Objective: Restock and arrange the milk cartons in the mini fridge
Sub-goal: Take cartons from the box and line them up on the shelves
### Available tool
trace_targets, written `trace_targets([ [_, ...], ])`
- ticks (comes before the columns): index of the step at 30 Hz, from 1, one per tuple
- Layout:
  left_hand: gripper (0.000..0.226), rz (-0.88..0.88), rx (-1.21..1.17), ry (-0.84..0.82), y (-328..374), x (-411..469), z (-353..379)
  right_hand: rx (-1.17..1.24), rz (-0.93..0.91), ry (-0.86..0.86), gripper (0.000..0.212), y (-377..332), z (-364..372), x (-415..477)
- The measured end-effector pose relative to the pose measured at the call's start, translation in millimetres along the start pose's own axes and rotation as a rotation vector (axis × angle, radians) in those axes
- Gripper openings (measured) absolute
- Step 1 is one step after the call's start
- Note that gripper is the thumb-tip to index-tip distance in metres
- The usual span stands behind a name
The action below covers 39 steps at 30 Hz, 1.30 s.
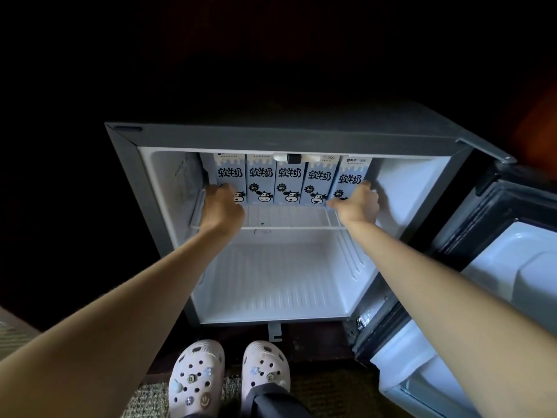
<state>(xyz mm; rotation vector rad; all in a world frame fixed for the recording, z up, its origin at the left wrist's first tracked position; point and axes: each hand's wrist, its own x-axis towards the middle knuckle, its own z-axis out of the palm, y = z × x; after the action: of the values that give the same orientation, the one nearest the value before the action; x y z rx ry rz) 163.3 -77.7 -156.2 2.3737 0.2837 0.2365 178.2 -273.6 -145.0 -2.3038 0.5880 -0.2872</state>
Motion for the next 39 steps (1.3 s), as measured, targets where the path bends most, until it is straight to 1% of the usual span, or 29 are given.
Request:
trace_targets([
  [4, 0.045, -0.005, -0.035, -0.004, -4, 4, 2, -0.009, -0.041, -0.001, 0.047, 1, 4, 6],
  [14, 0.041, -0.021, -0.044, 0.001, -5, 5, 5, -0.003, -0.058, -0.004, 0.048, 7, 8, 6],
  [16, 0.041, -0.025, -0.04, 0.005, -4, 4, 7, 0.0, -0.065, -0.003, 0.054, 9, 8, 6],
  [20, 0.042, -0.043, -0.052, 0.019, -3, 3, 8, 0.018, -0.092, -0.009, 0.072, 9, 9, 5],
  [25, 0.044, -0.033, -0.059, -0.01, -1, 1, 9, 0.032, -0.129, -0.009, 0.083, 7, 9, 7],
  [31, 0.044, -0.028, -0.056, -0.039, 1, -5, 8, 0.005, -0.107, -0.045, 0.077, 10, 9, 6],
  [34, 0.047, -0.03, -0.058, -0.108, 2, -7, 4, -0.028, -0.076, -0.102, 0.074, 11, 7, 2],
  [36, 0.048, -0.015, -0.032, -0.155, 3, -13, -1, -0.096, -0.086, -0.139, 0.073, 12, 7, -6],
  [39, 0.045, 0.037, 0.038, -0.2, 8, -30, -11, -0.159, -0.101, -0.097, 0.069, 12, 6, -27],
])
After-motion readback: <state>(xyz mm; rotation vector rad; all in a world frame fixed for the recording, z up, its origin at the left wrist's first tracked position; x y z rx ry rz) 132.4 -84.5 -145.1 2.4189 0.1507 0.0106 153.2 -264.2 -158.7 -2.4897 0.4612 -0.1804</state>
